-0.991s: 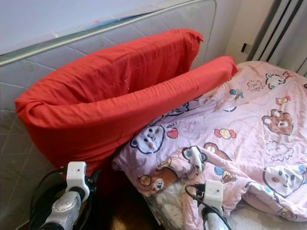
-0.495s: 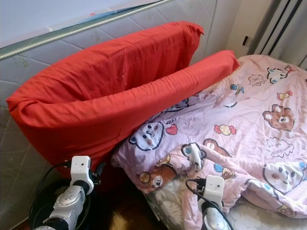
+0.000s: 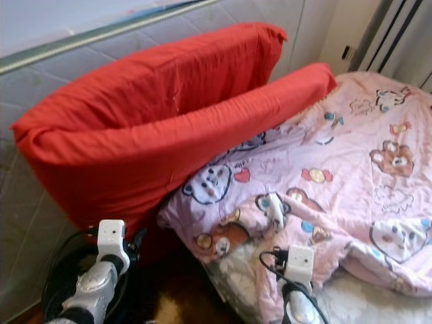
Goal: Clean up the room
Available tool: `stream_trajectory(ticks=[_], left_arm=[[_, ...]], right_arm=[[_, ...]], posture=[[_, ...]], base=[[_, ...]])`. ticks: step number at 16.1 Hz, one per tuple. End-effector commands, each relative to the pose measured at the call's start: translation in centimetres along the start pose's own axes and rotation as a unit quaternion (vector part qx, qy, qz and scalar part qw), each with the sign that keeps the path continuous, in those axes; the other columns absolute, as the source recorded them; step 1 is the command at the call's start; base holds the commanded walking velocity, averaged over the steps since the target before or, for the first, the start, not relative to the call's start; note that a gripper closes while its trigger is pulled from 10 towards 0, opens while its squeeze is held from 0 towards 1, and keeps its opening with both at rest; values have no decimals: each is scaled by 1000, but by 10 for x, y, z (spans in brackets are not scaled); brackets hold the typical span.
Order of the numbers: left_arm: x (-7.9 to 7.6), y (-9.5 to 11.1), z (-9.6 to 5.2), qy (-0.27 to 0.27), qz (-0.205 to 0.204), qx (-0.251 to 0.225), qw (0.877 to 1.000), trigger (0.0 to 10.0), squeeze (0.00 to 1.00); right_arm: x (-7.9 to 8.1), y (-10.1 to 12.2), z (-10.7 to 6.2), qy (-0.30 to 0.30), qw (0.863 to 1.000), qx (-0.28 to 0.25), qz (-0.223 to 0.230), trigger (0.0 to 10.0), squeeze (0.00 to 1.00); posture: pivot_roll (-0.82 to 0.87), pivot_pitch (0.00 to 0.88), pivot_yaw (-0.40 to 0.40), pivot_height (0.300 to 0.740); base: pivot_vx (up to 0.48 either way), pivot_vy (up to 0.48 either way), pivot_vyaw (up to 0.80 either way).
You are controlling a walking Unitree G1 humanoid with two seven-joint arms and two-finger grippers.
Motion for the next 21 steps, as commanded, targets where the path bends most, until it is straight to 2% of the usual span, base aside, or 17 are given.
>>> stream_trajectory(ticks=[1, 6, 8, 14, 18, 21], left_arm=[[2, -7, -4, 2, 0, 9, 1000, 10000, 0], [-1, -9, -6, -2, 2, 11, 1000, 10000, 0], [-2, -9, -6, -4, 3, 10, 1000, 10000, 0], [-8, -7, -4, -13, 4, 9, 1000, 10000, 0], [-11, -2, -2, -26, 14, -2, 1000, 10000, 0], [-8, 1, -1, -20, 14, -8, 1000, 10000, 0]], right_arm=[[-1, -5, -3, -2, 1000, 9, 1, 10000, 0], [-1, -8, -4, 2, 1000, 16, 4, 10000, 0], [2, -14, -4, 15, 999, 43, 5, 10000, 0], [6, -16, -4, 35, 998, 59, -3, 10000, 0], [7, -10, 6, 27, 996, 78, -15, 10000, 0], [9, -4, 11, 17, 997, 79, 5, 10000, 0]], posture=[[37, 142, 25, 667], [37, 141, 24, 667], [36, 140, 24, 652], [39, 143, 21, 647], [51, 154, 21, 647], [66, 170, 24, 647]], base=[[0, 0, 0], [0, 0, 0], [0, 0, 0], [0, 0, 0], [0, 0, 0], [0, 0, 0]])
Point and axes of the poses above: a point about 5 cm out from each wrist's last joint towards the gripper, its own z axis pointing out of the wrist towards the gripper, its own y axis along the axis of the wrist's last joint, x = y × z, the point moved 1 cm from there along z, pointing out of the wrist towards the gripper, and after that the axes turned 12 degrees about z, right-handed, at the moved point
